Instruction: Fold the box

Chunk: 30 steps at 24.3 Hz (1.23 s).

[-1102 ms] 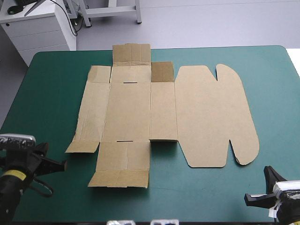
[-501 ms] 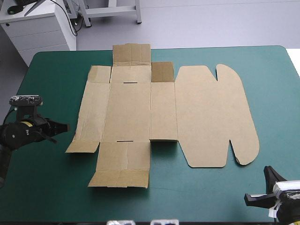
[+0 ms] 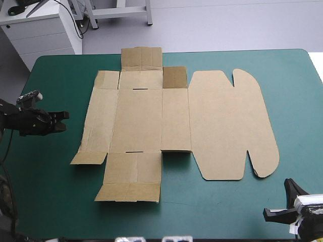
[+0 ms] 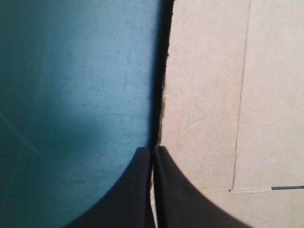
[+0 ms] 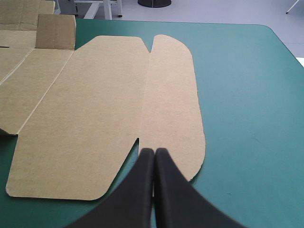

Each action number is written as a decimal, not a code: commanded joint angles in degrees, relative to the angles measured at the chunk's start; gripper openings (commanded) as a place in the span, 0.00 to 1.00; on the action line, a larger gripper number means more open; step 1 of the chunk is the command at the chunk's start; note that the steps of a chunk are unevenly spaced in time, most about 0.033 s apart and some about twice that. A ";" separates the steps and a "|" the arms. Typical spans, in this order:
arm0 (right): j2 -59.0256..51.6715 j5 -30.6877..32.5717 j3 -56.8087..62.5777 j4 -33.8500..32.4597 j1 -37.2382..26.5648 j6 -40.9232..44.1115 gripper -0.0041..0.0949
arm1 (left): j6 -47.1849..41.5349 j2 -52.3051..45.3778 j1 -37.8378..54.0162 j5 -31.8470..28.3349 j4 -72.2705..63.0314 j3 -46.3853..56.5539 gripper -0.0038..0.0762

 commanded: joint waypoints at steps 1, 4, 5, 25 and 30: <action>-1.01 -4.25 -1.96 0.03 -0.18 -0.48 0.02 | 0.24 4.20 0.13 3.94 -2.43 -5.62 0.07; -1.01 -4.25 -1.96 0.03 -0.18 -0.48 0.02 | 1.08 10.58 0.00 8.67 -2.85 -9.12 0.07; -1.01 -4.25 -1.96 0.03 -0.18 -0.48 0.02 | 1.08 11.15 -0.11 9.43 -2.85 -9.10 0.07; -1.01 -4.25 -1.96 0.03 -0.18 -0.48 0.02 | 3.31 19.14 -5.52 9.50 -7.87 -9.10 0.75; -1.01 -4.25 -1.96 0.03 -0.18 -0.48 0.02 | 3.31 22.80 -8.51 11.14 -8.78 -9.10 0.74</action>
